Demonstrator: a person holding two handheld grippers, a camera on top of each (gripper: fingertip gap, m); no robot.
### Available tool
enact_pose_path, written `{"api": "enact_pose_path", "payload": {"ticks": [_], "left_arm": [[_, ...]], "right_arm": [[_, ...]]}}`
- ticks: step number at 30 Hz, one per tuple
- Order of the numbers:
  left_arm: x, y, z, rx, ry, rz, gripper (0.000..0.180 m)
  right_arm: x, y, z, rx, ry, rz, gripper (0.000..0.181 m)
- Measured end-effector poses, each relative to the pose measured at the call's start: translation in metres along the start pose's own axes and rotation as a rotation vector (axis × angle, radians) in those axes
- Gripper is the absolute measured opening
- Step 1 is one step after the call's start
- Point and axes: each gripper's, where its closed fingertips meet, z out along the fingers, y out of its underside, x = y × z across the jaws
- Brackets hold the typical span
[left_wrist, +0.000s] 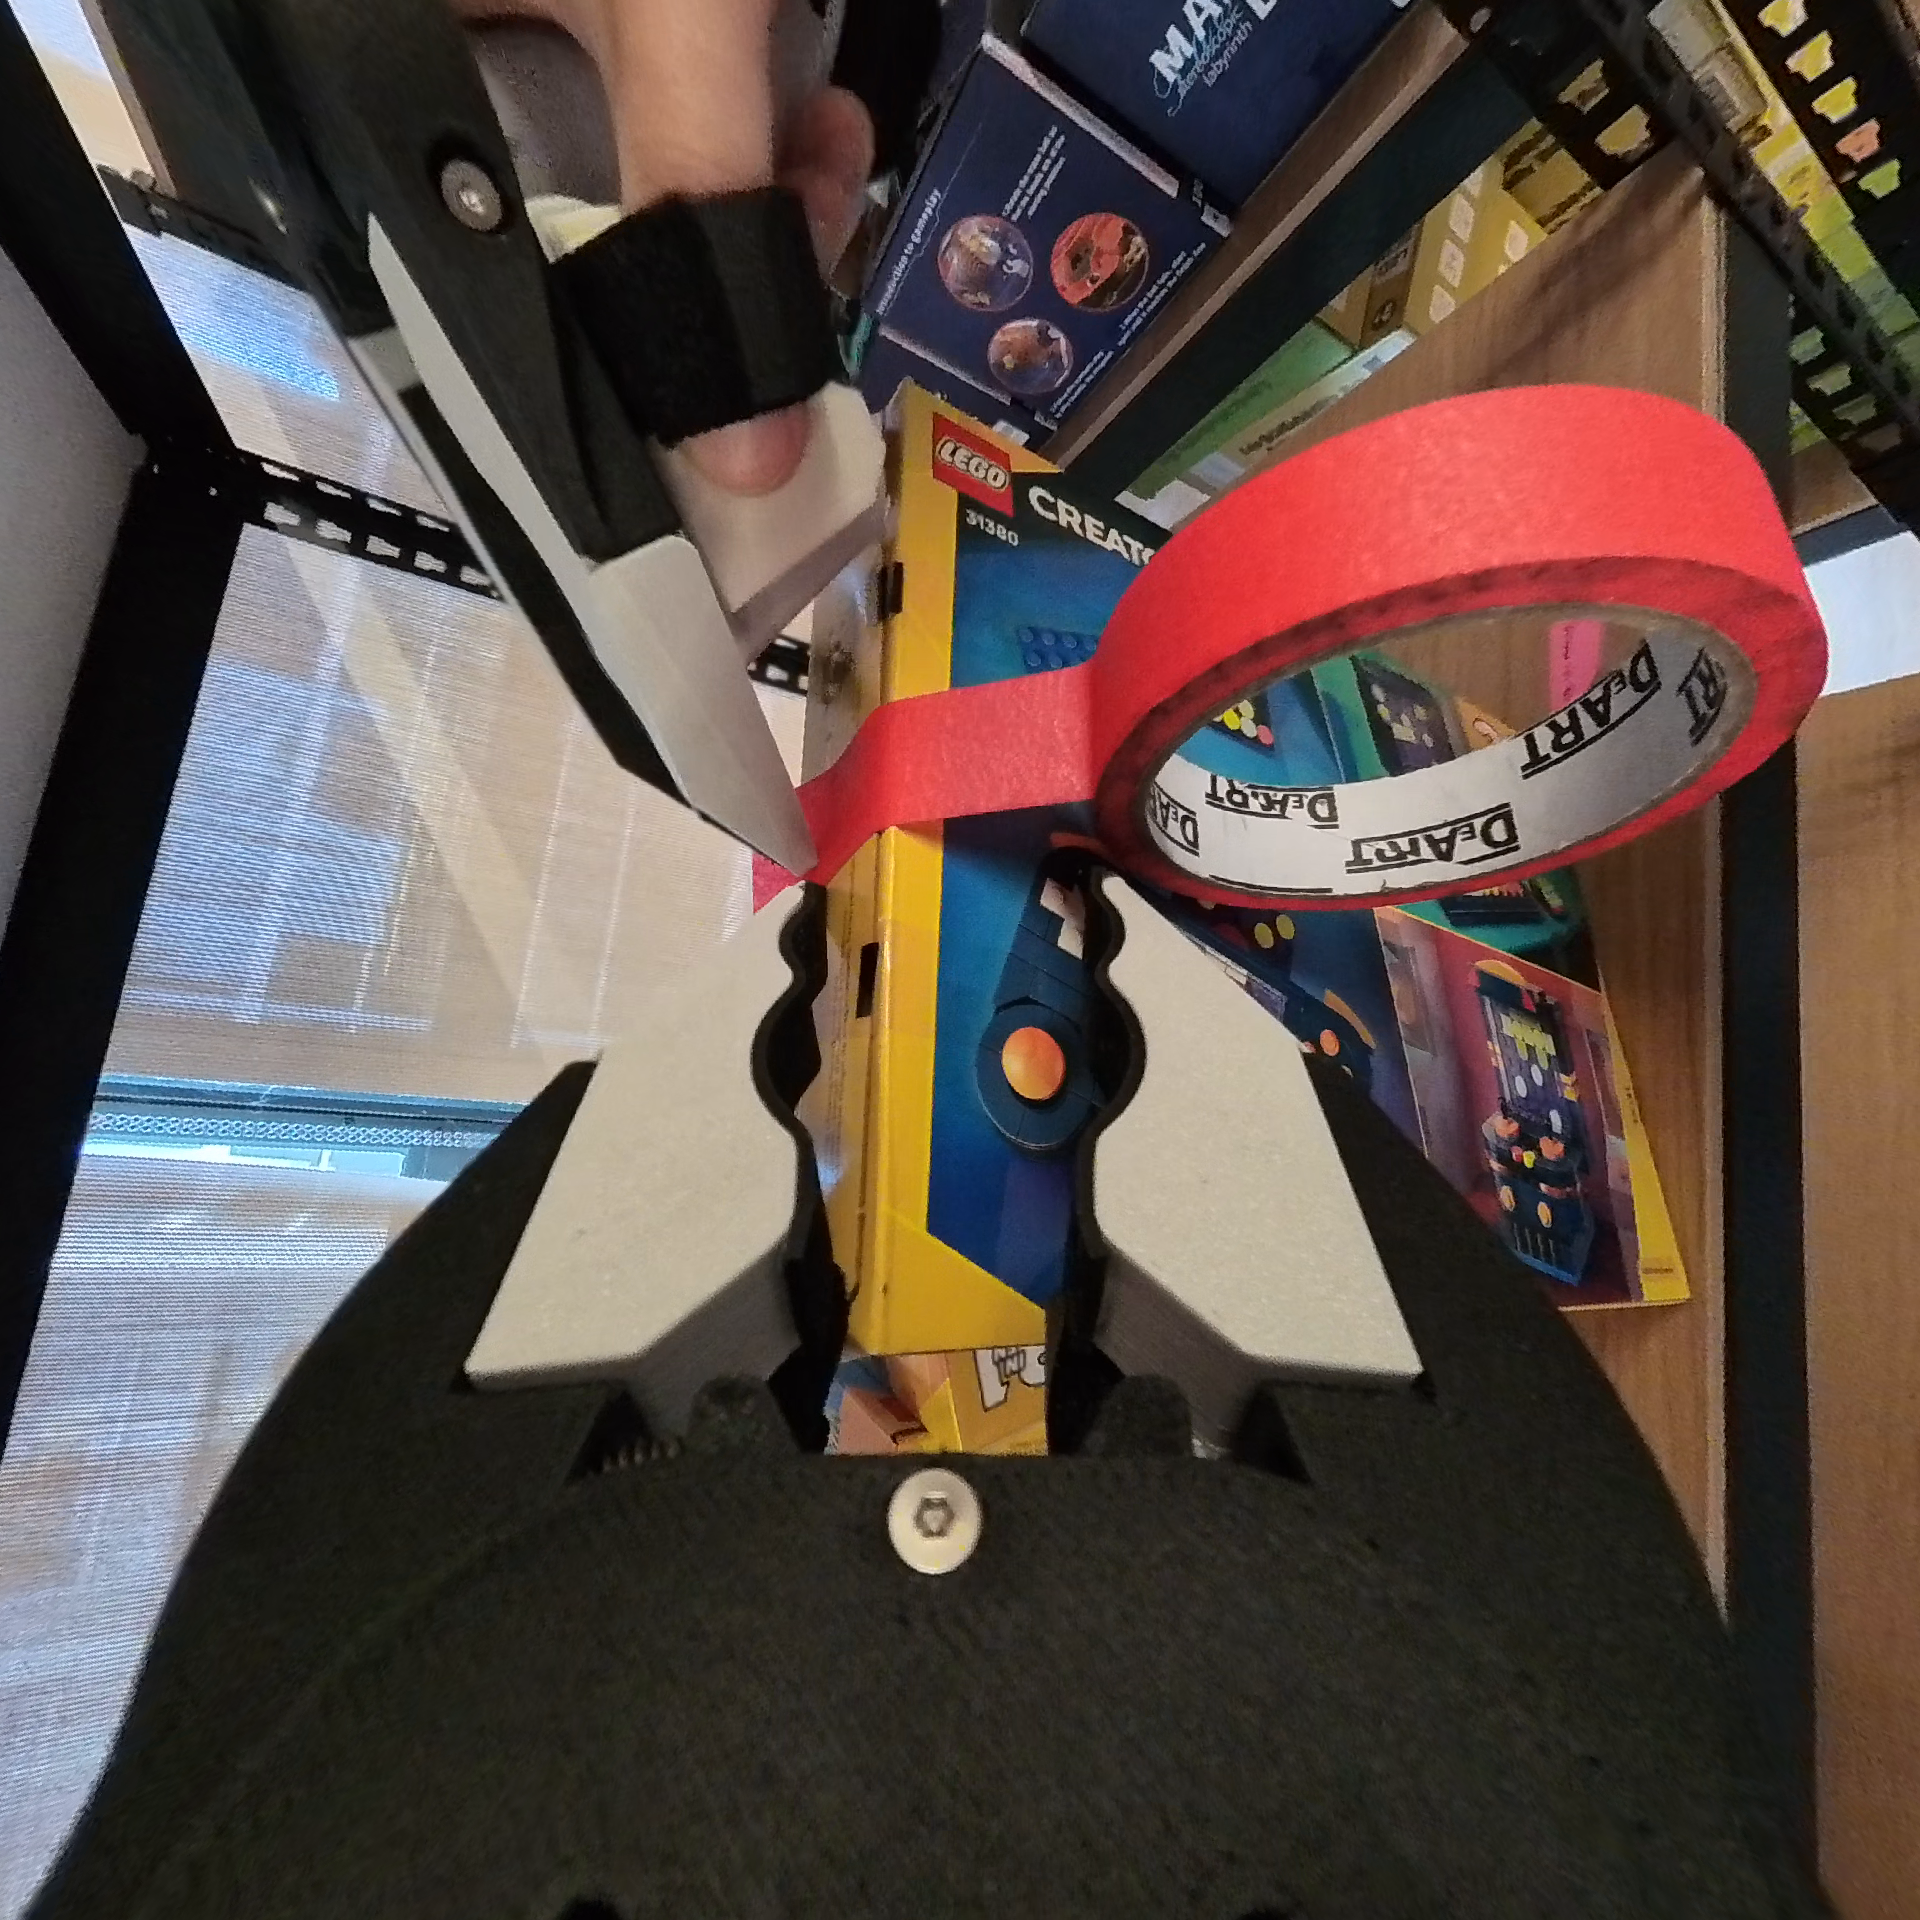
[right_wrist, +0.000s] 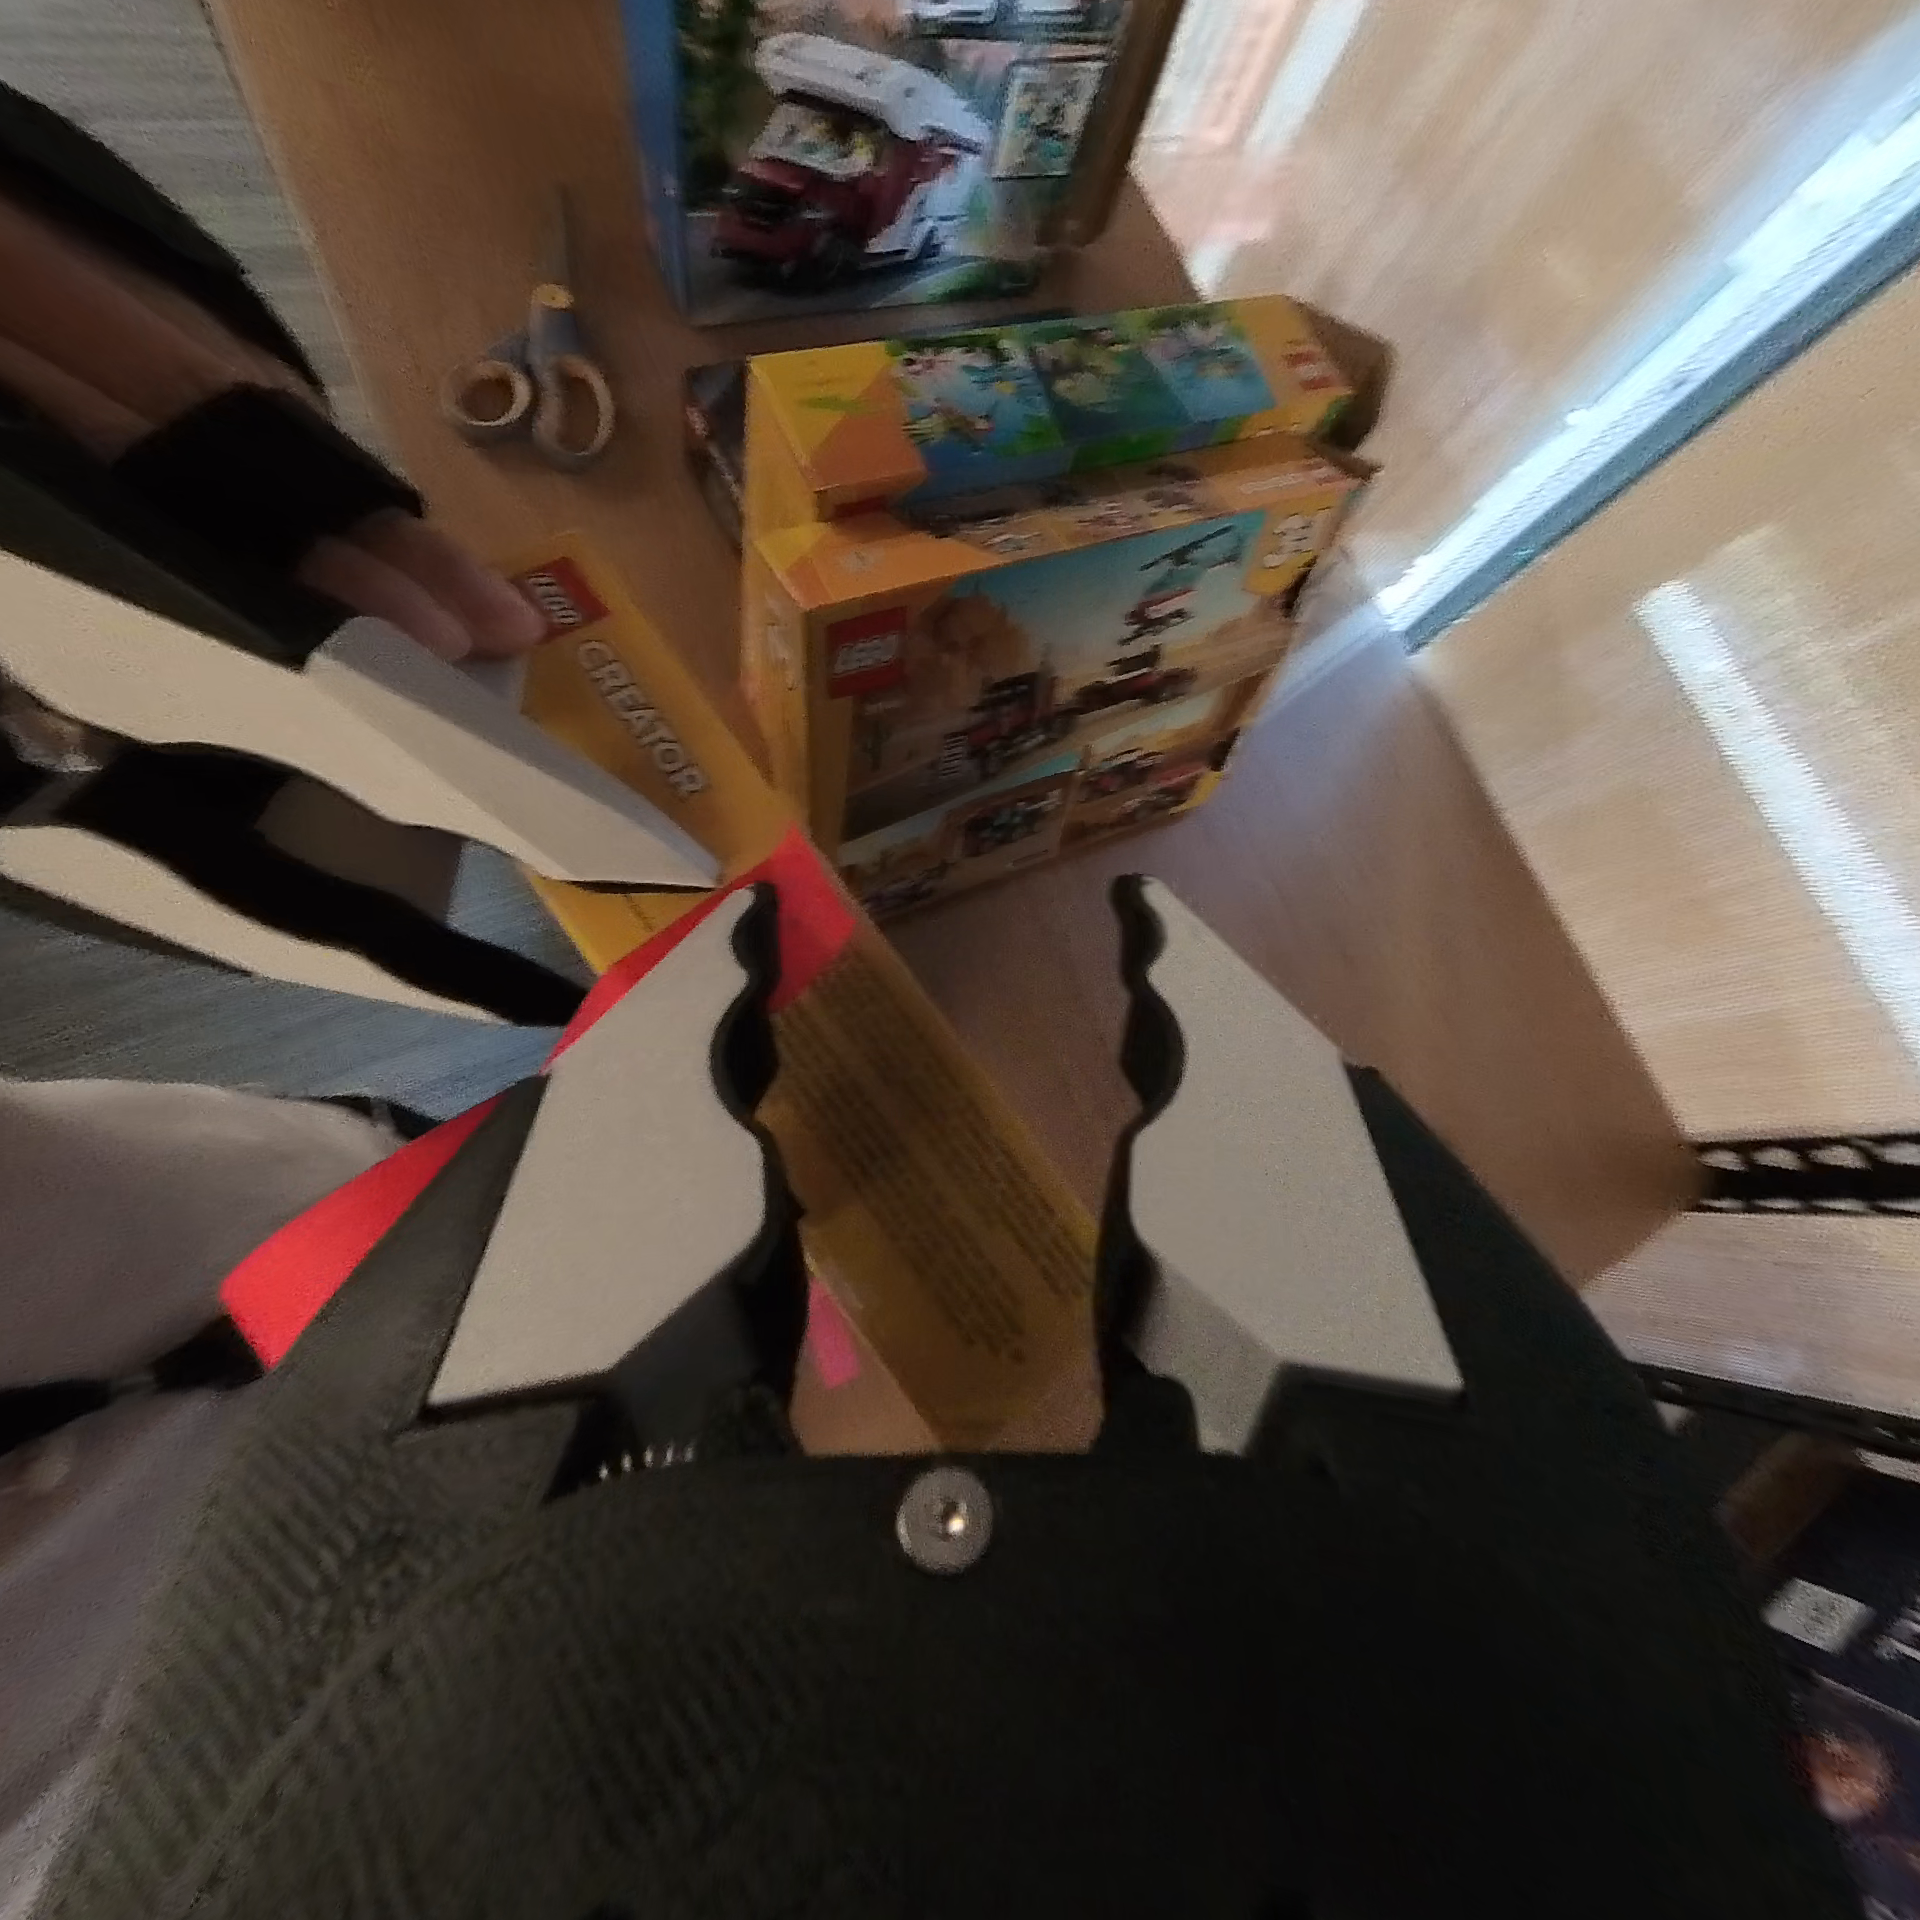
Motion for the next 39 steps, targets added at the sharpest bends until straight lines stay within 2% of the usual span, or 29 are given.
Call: {"api": "enact_pose_path", "payload": {"ticks": [1, 2, 9, 15, 18, 22, 25, 26, 29, 32, 36, 39], "left_arm": [[0.0, 0.0, 0.0, 0.0, -0.002, 0.002, 0.049], [0.0, 0.0, 0.0, 0.001, -0.004, 0.001, 0.049], [0.0, 0.001, 0.0, 0.003, -0.003, -0.002, 0.049], [-0.001, 0.002, 0.001, 0.001, -0.001, -0.005, 0.049], [-0.001, 0.002, 0.001, 0.0, -0.002, -0.005, 0.049], [-0.001, 0.002, 0.001, 0.0, -0.003, -0.005, 0.049], [-0.002, 0.002, 0.001, 0.0, -0.001, -0.007, 0.049], [-0.002, 0.003, 0.002, 0.0, -0.001, -0.008, 0.049], [-0.002, 0.003, 0.002, 0.001, -0.002, -0.009, 0.049], [-0.002, 0.003, 0.002, 0.001, -0.007, -0.007, 0.049], [-0.002, 0.003, 0.002, 0.001, -0.008, -0.006, 0.049], [-0.002, 0.003, 0.002, 0.002, -0.008, -0.005, 0.05]], "right_arm": [[-0.007, 0.001, 0.0, 0.0, -0.044, 0.018, 0.055], [-0.008, 0.001, 0.0, 0.004, -0.056, 0.024, 0.052], [-0.005, 0.001, 0.002, 0.035, -0.088, 0.064, 0.051], [0.006, 0.002, 0.003, 0.051, -0.021, 0.035, 0.049], [0.009, 0.0, 0.0, 0.06, 0.075, -0.072, 0.044], [0.014, -0.011, -0.012, 0.112, 0.296, -0.364, 0.026], [-0.015, -0.022, -0.016, 0.196, 0.233, -0.548, 0.0], [-0.022, -0.024, -0.015, 0.196, 0.208, -0.587, 0.0], [-0.031, -0.015, 0.0, 0.079, 0.134, -0.638, 0.0], [-0.022, -0.01, 0.013, -0.028, 0.193, -0.73, 0.0], [-0.018, -0.013, 0.021, -0.088, 0.23, -0.826, 0.0], [-0.017, -0.013, 0.024, -0.13, 0.173, -0.814, 0.0]]}}
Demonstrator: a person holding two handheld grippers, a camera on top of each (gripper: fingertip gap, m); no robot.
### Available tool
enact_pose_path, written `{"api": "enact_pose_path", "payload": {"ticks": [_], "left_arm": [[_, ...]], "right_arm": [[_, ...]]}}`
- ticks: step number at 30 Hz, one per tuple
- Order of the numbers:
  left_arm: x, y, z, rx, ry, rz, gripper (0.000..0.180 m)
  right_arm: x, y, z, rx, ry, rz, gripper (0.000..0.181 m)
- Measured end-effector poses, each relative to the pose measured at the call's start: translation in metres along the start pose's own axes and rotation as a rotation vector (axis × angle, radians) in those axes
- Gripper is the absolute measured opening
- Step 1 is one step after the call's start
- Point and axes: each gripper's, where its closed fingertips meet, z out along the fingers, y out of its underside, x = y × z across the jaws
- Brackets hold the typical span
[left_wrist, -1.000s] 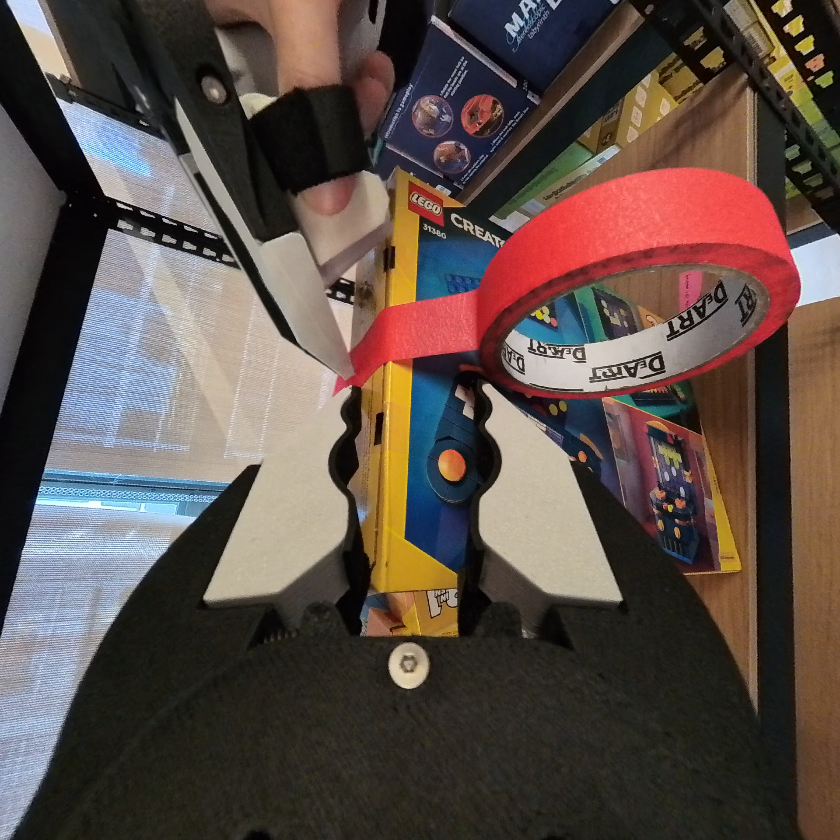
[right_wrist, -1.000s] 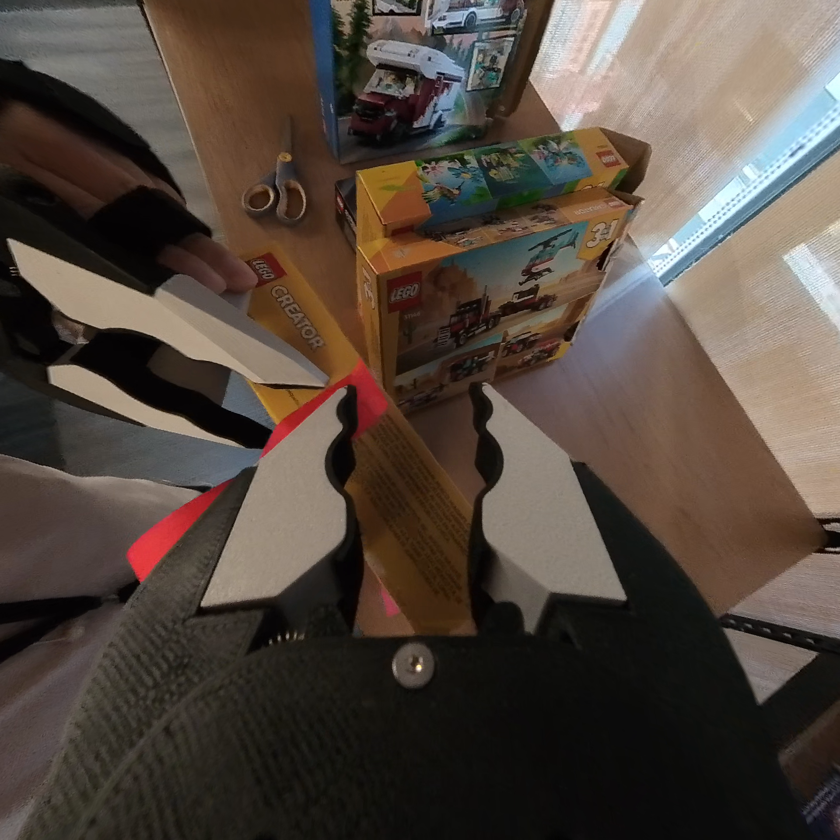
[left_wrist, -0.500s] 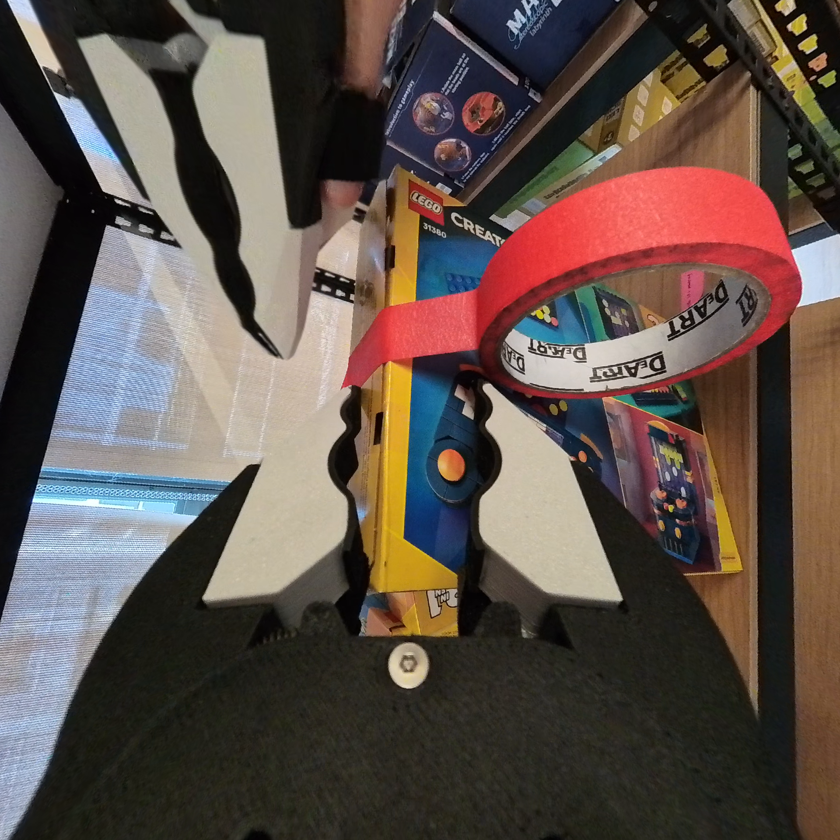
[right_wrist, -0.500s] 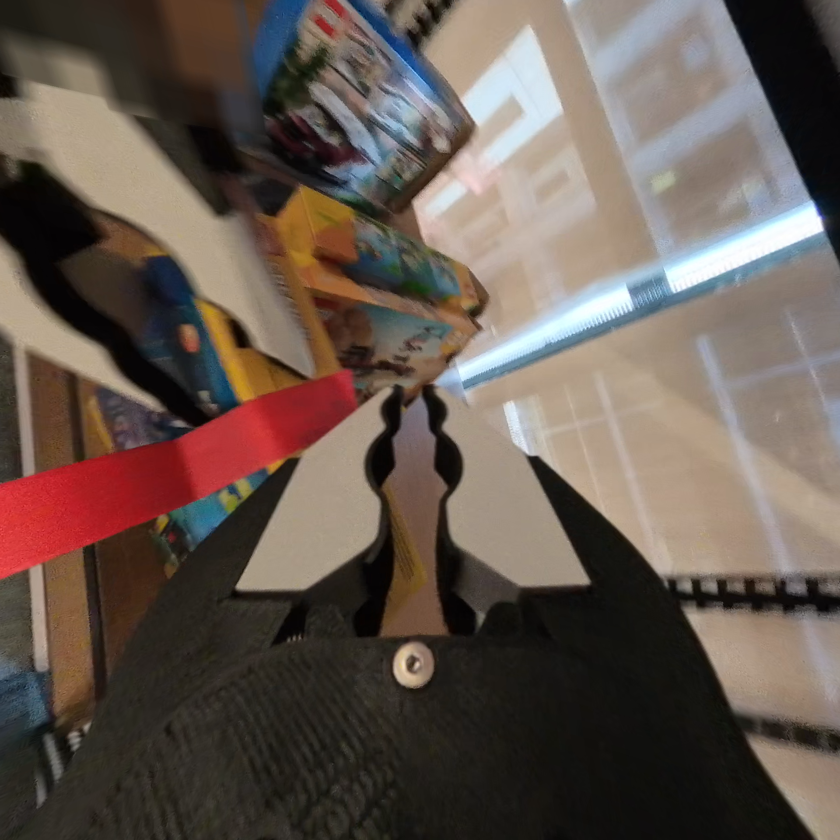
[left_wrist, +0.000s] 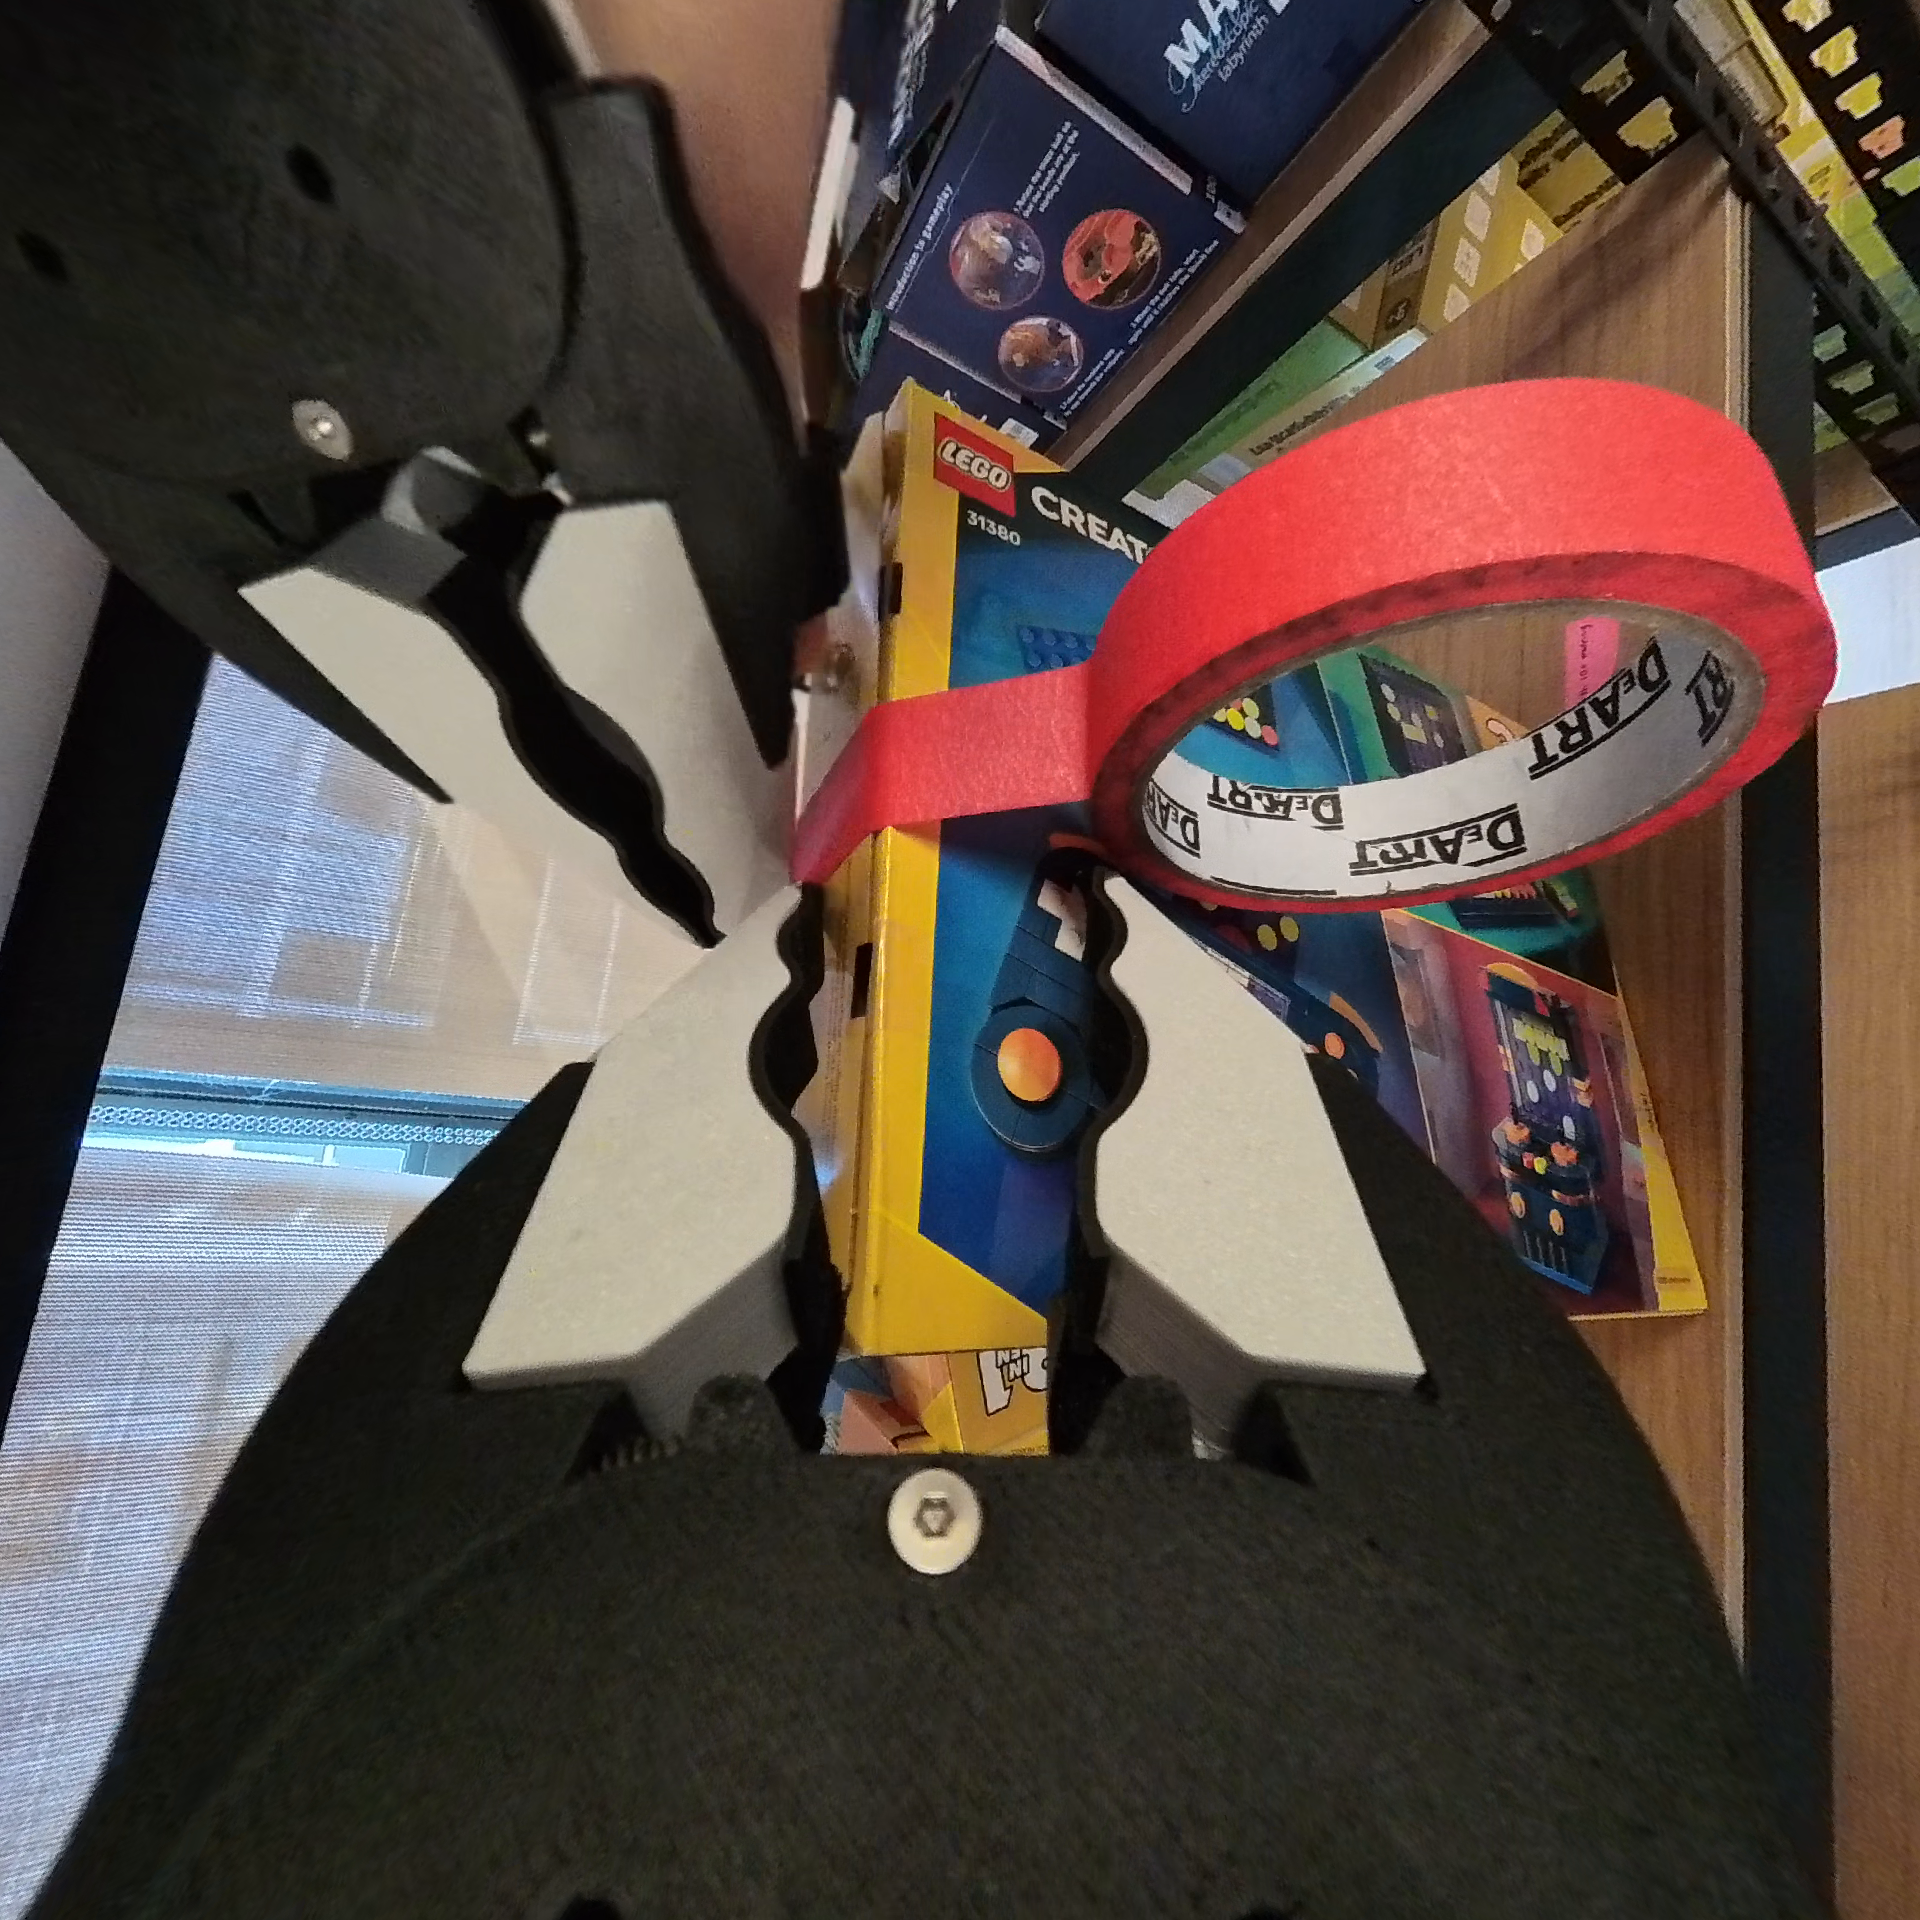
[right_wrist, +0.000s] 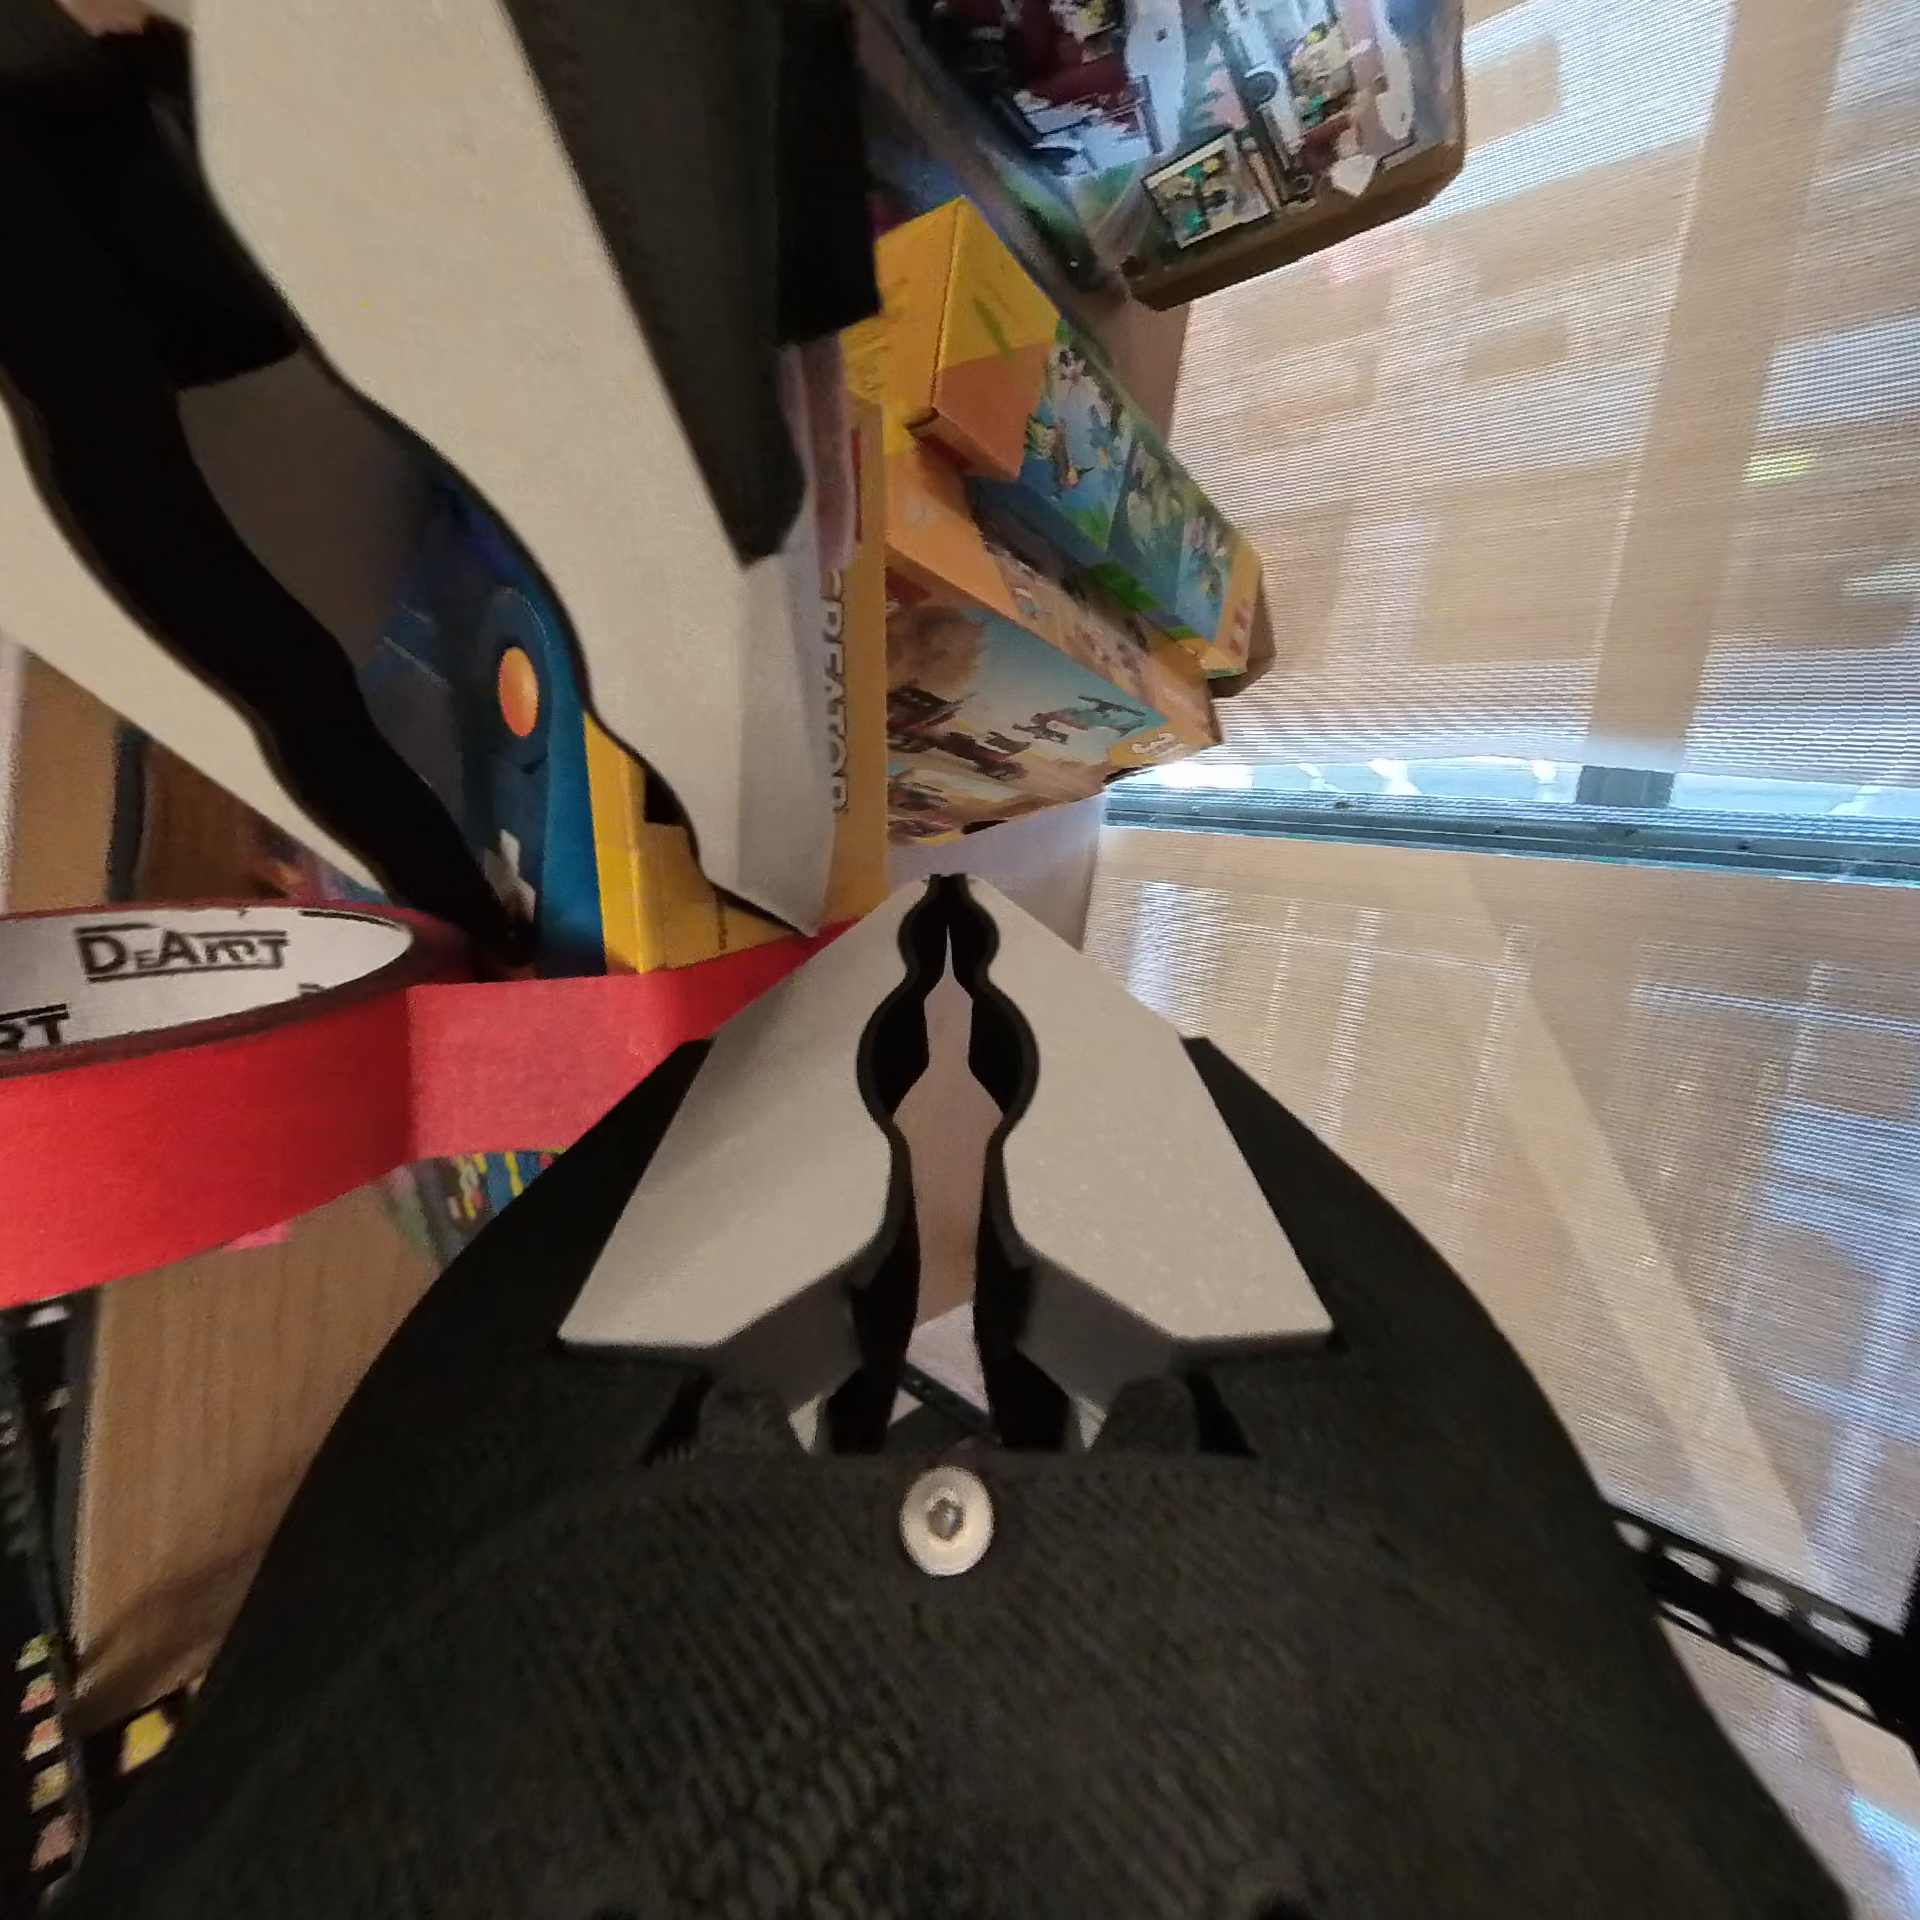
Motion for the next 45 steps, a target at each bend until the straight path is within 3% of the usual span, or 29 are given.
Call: {"api": "enact_pose_path", "payload": {"ticks": [6, 11, 20, 27, 38, 45], "left_arm": [[0.001, -0.002, -0.002, 0.001, -0.007, 0.009, 0.05], [0.004, -0.005, -0.004, 0.003, -0.021, 0.025, 0.049], [0.006, -0.009, -0.007, 0.007, -0.04, 0.044, 0.05], [0.01, -0.013, -0.01, 0.008, -0.057, 0.065, 0.05], [0.009, -0.012, -0.01, 0.007, -0.053, 0.058, 0.05], [0.008, -0.011, -0.009, 0.008, -0.05, 0.054, 0.05]], "right_arm": [[-0.005, 0.001, -0.001, 0.023, -0.204, 0.061, 0.0], [-0.008, 0.025, 0.005, -0.099, -0.281, 0.034, 0.0], [-0.006, 0.0, -0.013, 0.094, -0.374, -0.01, 0.0], [-0.021, 0.0, -0.006, -0.015, -0.481, -0.15, 0.0], [-0.016, 0.015, -0.004, -0.251, -0.388, -0.276, 0.0], [-0.016, 0.003, -0.006, -0.135, -0.367, -0.18, 0.0]]}}
